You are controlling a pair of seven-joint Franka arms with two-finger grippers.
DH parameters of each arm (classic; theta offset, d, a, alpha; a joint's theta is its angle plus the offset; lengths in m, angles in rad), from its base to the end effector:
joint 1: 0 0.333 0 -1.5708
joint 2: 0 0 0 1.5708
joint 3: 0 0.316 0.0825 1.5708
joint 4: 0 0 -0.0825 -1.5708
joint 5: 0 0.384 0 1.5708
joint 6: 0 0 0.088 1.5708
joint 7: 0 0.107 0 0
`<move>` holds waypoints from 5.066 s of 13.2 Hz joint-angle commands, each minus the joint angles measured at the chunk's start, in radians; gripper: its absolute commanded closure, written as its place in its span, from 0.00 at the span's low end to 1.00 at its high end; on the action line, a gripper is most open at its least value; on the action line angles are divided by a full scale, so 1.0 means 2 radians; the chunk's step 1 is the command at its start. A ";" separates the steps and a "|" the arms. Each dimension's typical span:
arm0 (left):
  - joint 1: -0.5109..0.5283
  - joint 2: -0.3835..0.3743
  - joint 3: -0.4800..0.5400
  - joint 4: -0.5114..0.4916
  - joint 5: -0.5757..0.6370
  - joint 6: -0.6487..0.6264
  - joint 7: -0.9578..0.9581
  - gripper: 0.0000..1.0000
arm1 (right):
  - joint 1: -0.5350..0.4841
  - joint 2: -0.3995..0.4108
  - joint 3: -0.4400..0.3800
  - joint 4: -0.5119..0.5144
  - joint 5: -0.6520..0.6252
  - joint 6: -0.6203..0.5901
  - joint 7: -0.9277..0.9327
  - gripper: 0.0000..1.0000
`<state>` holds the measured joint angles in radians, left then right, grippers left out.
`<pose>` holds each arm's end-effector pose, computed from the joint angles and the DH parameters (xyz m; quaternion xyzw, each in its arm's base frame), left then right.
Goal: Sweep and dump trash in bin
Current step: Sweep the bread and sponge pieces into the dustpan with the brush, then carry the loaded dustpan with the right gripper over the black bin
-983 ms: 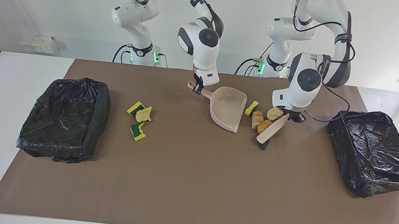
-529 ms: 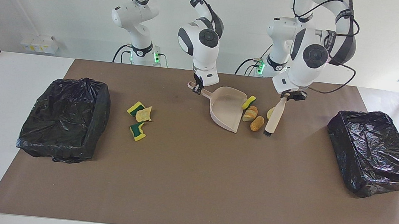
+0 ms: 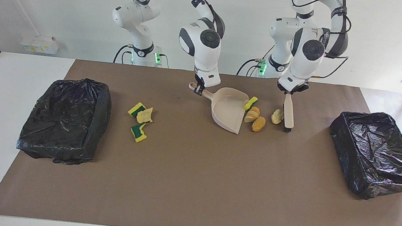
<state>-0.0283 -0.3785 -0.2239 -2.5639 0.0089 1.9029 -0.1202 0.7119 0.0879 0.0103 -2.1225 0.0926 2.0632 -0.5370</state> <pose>0.3651 -0.0908 0.3725 -0.9870 0.0537 0.1348 0.0696 0.4011 0.3598 0.3590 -0.8198 -0.5665 0.0768 0.0326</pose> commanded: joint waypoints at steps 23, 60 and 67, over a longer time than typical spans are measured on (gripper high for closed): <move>-0.110 0.096 -0.001 0.155 -0.058 0.006 -0.007 1.00 | -0.012 0.003 0.002 -0.001 -0.001 -0.006 0.001 1.00; -0.050 0.124 -0.001 0.194 -0.037 0.004 -0.073 1.00 | -0.030 0.014 0.002 -0.010 0.007 0.102 0.063 1.00; -0.086 0.107 -0.005 0.175 -0.051 0.015 -0.102 1.00 | -0.135 0.014 0.001 0.019 -0.001 0.107 -0.013 1.00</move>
<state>-0.1485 -0.1150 -0.2328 -2.1732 -0.0750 1.9270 -0.2765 0.5220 0.1194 0.0039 -2.1296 0.0903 2.2882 -0.4727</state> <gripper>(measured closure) 0.740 0.683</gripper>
